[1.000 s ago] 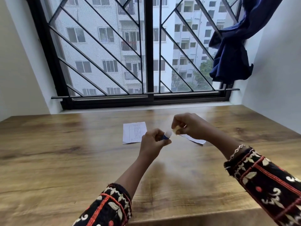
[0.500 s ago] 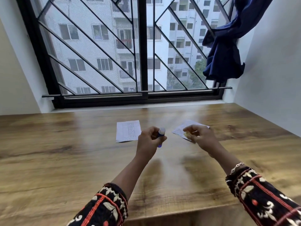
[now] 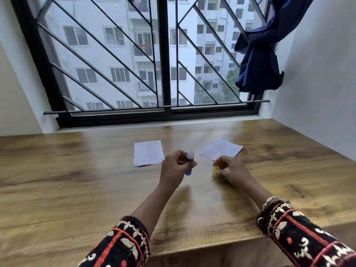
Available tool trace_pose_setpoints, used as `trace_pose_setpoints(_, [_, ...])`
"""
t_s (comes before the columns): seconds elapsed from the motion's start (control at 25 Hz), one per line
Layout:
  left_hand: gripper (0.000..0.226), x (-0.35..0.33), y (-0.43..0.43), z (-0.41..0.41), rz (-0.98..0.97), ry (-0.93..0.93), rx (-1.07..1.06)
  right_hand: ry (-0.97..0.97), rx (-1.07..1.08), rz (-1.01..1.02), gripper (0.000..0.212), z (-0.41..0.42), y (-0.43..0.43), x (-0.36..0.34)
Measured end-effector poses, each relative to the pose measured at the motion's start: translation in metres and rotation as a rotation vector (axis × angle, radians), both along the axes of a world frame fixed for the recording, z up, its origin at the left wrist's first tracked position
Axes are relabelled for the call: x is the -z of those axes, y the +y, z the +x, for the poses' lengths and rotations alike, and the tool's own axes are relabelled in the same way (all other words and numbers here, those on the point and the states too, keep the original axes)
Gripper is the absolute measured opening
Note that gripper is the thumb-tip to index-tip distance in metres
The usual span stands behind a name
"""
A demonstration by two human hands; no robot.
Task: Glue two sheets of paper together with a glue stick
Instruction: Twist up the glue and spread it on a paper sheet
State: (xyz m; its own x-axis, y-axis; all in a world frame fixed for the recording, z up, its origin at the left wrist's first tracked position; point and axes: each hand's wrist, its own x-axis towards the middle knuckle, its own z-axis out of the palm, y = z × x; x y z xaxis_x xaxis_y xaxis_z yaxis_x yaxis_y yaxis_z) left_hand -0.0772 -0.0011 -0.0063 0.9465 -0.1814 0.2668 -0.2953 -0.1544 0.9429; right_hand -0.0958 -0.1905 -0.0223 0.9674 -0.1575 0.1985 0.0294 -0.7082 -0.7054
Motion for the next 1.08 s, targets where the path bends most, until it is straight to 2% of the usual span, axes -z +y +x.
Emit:
trace_pose_setpoints(0.16, [0.019, 0.001, 0.000, -0.001, -0.026, -0.006, -0.019, 0.062, -0.004, -0.015, 0.040, -0.005, 0.001, -0.005])
trace_pose_setpoints(0.24, [0.017, 0.000, -0.002, -0.001, -0.065, -0.010, -0.044, -0.063, 0.018, -0.011, 0.041, -0.012, 0.008, -0.012])
trace_pose_setpoints(0.28, [0.017, -0.001, -0.003, -0.001, -0.091, -0.016, -0.059, -0.130, 0.019, 0.113, 0.036, -0.017, 0.016, -0.016])
trace_pose_setpoints(0.32, [0.017, -0.003, -0.005, -0.002, -0.120, -0.023, -0.073, -0.156, 0.003, 0.327, 0.030, -0.023, 0.027, -0.019])
trace_pose_setpoints(0.44, [0.019, -0.011, -0.010, -0.009, -0.201, -0.048, -0.075, -0.012, -0.079, 1.112, 0.023, -0.036, 0.059, -0.014])
trace_pose_setpoints(0.48, [0.018, -0.013, -0.011, -0.011, -0.230, -0.050, -0.062, 0.050, -0.103, 1.310, 0.022, -0.037, 0.066, -0.011])
trace_pose_setpoints(0.6, [0.012, -0.018, -0.012, -0.019, -0.278, -0.054, -0.011, 0.116, -0.168, 1.678, 0.021, -0.038, 0.076, -0.010])
trace_pose_setpoints(0.68, [0.011, -0.018, -0.012, -0.023, -0.288, -0.067, 0.015, 0.093, -0.150, 1.779, 0.017, -0.038, 0.080, -0.013])
trace_pose_setpoints(0.84, [0.014, -0.017, -0.011, -0.028, -0.323, -0.086, 0.073, 0.136, -0.060, 1.834, 0.013, -0.036, 0.082, -0.013])
trace_pose_setpoints(1.0, [0.011, -0.017, -0.013, -0.034, -0.327, -0.108, 0.126, 0.246, 0.009, 1.737, 0.040, -0.030, 0.082, -0.008])
trace_pose_setpoints(1.08, [0.017, -0.016, -0.011, -0.034, -0.349, -0.121, 0.111, 0.260, 0.004, 1.689, 0.042, -0.032, 0.082, -0.010])
